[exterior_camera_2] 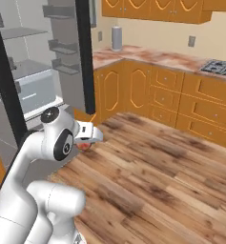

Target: Pick up the peach and kiwi from the fridge and place one fruit on each plate on the dining counter.

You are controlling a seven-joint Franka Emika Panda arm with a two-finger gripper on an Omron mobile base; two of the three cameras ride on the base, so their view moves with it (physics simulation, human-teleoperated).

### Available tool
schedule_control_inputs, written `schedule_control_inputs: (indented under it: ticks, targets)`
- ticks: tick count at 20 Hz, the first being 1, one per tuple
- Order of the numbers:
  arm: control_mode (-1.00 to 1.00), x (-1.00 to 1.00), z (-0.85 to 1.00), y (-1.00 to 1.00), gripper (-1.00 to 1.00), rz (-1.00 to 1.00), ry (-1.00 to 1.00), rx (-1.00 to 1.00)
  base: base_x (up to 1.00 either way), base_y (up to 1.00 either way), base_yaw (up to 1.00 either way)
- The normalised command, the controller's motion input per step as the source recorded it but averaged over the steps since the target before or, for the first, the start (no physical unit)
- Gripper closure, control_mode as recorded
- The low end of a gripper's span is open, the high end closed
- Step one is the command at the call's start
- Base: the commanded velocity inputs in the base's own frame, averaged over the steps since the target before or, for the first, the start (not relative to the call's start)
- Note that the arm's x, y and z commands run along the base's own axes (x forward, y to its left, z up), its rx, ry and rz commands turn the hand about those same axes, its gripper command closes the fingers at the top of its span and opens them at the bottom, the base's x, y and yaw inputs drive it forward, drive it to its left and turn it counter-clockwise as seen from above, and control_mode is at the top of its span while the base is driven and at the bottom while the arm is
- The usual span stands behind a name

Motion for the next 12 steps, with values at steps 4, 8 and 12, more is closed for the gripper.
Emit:
schedule_control_inputs:
  ticks: [4,8,12]
  targets:
    - [1.00,0.00,0.00,0.00,1.00,0.00,0.00,0.00,-0.71,0.09,-0.34]
    - [1.00,0.00,0.00,0.00,1.00,0.00,0.00,0.00,-0.69,0.00,-0.33]
    - [1.00,0.00,0.00,0.00,1.00,0.00,0.00,0.00,-0.75,0.00,-0.32]
